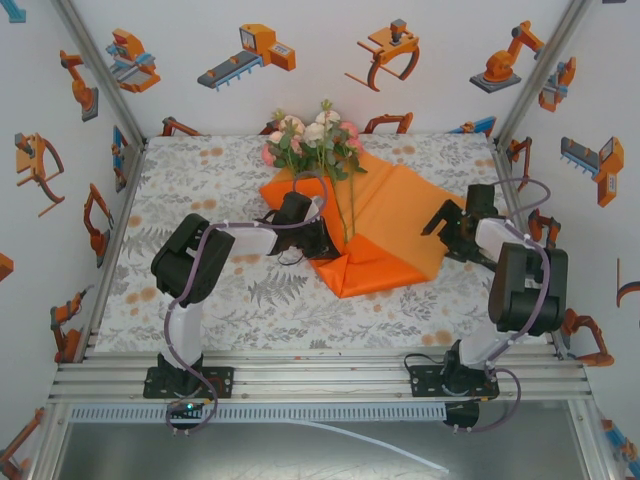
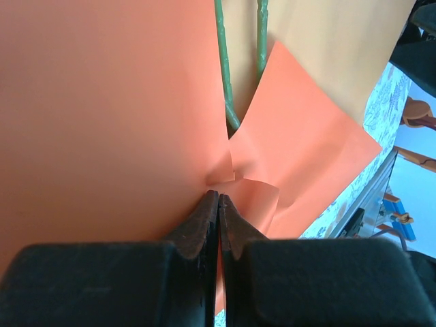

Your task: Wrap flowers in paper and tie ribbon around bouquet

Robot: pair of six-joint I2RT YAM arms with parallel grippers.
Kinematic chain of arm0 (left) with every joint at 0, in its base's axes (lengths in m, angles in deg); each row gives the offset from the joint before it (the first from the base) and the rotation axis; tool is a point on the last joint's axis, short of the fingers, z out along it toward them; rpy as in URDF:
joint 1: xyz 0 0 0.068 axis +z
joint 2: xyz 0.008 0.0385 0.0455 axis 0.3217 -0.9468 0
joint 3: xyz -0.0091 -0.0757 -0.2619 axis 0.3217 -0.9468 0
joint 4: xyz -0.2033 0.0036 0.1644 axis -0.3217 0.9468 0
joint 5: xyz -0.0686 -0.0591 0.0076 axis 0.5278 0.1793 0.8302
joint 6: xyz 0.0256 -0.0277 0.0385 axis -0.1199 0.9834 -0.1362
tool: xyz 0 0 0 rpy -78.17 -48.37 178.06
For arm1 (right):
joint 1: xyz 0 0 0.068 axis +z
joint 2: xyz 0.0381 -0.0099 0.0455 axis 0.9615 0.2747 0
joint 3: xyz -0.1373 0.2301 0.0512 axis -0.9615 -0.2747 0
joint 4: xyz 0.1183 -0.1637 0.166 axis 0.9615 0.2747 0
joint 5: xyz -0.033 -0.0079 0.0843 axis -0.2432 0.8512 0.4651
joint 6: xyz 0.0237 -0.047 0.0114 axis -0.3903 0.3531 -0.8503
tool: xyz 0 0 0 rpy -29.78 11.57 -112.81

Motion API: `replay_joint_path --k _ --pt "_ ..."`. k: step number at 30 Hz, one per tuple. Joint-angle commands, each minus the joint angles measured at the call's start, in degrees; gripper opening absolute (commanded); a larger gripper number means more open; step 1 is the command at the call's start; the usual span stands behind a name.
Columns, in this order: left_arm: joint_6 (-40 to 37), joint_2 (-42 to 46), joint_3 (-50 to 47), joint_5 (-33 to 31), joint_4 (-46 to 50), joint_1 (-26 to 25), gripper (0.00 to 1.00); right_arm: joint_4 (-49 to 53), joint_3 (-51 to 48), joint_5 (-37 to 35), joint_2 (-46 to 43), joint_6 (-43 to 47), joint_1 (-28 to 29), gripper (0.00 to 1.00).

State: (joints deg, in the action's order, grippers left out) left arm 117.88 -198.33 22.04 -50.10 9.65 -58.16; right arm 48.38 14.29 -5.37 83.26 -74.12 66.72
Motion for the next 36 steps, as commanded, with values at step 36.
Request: replay_joint_path --k 36 --pt "-0.99 2.87 -0.95 -3.32 3.01 -1.91 0.11 -5.47 -26.66 -4.03 -35.82 -7.27 0.10 0.90"
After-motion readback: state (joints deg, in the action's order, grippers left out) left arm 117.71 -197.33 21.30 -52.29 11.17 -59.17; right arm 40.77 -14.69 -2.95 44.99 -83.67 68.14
